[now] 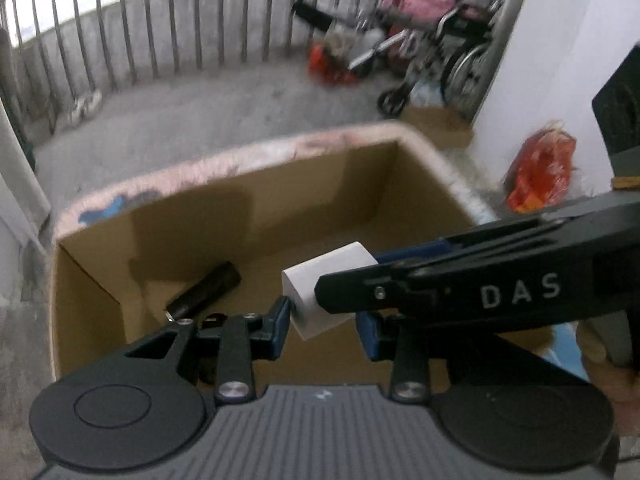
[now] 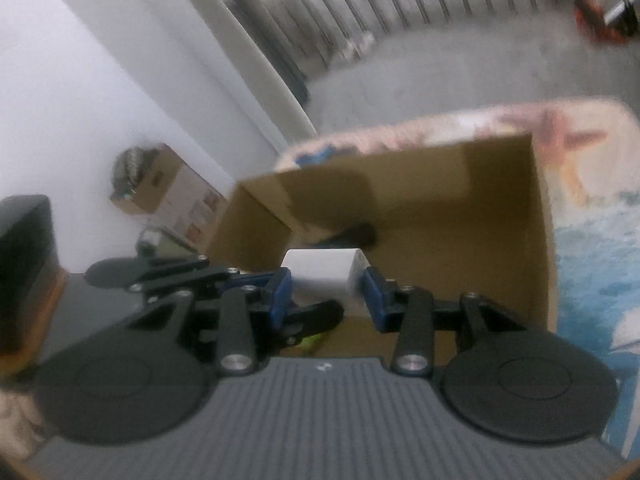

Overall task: Organize rigid objects
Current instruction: 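Carry the charger plug into the cardboard box and open the right gripper, then move the right gripper back over the table to the gold-lidded jar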

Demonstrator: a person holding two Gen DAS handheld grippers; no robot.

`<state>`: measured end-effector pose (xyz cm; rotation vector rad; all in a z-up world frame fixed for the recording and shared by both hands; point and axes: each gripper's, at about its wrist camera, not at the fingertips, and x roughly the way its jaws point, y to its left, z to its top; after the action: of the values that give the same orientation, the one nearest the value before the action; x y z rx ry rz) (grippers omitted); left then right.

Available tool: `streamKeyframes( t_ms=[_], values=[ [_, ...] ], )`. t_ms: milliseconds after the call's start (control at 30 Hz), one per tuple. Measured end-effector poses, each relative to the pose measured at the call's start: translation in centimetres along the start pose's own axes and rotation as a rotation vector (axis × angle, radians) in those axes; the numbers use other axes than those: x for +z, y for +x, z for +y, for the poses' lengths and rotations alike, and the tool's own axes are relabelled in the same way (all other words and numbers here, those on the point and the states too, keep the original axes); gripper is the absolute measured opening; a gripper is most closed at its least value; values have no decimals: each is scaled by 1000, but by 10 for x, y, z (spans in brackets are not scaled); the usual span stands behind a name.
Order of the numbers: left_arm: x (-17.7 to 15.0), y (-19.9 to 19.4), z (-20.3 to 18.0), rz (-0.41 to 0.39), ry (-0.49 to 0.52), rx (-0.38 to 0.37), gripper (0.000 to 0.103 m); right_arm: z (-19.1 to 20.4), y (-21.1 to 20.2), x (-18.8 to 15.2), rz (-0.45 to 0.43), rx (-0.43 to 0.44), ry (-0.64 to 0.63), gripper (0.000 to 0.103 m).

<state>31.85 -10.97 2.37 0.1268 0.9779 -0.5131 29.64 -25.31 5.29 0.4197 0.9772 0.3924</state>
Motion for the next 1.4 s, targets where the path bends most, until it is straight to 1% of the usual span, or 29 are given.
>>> streamKeyframes(
  t_ms=[67, 133, 167, 267, 400, 467, 500, 533, 567, 600, 633, 767, 833, 900, 933, 1000, 1100, 1233, 1267, 1300, 1333, 1367, 1400],
  values=[
    [6, 15, 9, 41, -36, -7, 37, -14, 21, 9, 39, -14, 28, 40],
    [7, 31, 16, 64, -56, -4, 37, -21, 37, 7, 67, -29, 30, 40],
    [7, 36, 17, 72, -55, 6, 37, -26, 43, 8, 77, -36, 32, 40],
    [9, 49, 20, 87, -47, 38, 36, -25, 67, 10, 108, -47, 38, 40],
    [11, 60, 22, 107, -35, 56, 36, -29, 88, 12, 144, -63, 28, 40],
    [12, 62, 21, 98, -14, 75, 39, -30, 95, 12, 149, -69, 19, 40],
    [12, 61, 19, 92, -2, 86, 42, -31, 98, 13, 148, -69, 19, 40],
    [12, 59, 17, 87, 12, 90, 50, -31, 98, 13, 147, -62, 20, 41],
    [12, 58, 17, 88, 15, 92, 56, -32, 98, 14, 147, -63, 22, 45],
    [13, 55, 16, 87, 11, 96, 67, -32, 97, 15, 148, -69, 26, 48],
    [14, 51, 16, 82, 6, 102, 70, -32, 94, 15, 146, -76, 29, 53],
    [18, 23, 15, 49, 4, 104, 72, -26, 72, 17, 106, -69, 34, 58],
    [17, -1, 13, 11, 12, 92, 80, -23, 49, 17, 70, -52, 40, 61],
    [14, -29, 9, -36, 24, 79, 83, -18, 20, 14, 28, -27, 40, 66],
    [10, -44, 8, -61, 29, 71, 85, -14, 4, 11, 1, -14, 35, 70],
    [-1, -79, 5, -121, 37, 51, 87, -5, -32, 2, -51, 10, 16, 74],
    [-28, -127, -3, -211, 68, 19, 92, 7, -91, -24, -139, 53, -14, 79],
    [-82, -178, -24, -333, 124, -11, 95, 18, -159, -74, -255, 97, -37, 84],
    [-97, -187, -29, -377, 135, -15, 95, 19, -172, -88, -278, 101, -35, 86],
    [-117, -196, -36, -450, 141, -16, 95, 20, -181, -103, -293, 99, -37, 87],
    [-136, -201, -43, -523, 150, -27, 98, 20, -189, -119, -309, 90, -34, 88],
    [-154, -204, -50, -570, 166, -44, 100, 20, -193, -136, -317, 75, -33, 90],
    [-170, -202, -58, -588, 187, -58, 100, 19, -195, -152, -320, 50, -32, 90]
  ],
)
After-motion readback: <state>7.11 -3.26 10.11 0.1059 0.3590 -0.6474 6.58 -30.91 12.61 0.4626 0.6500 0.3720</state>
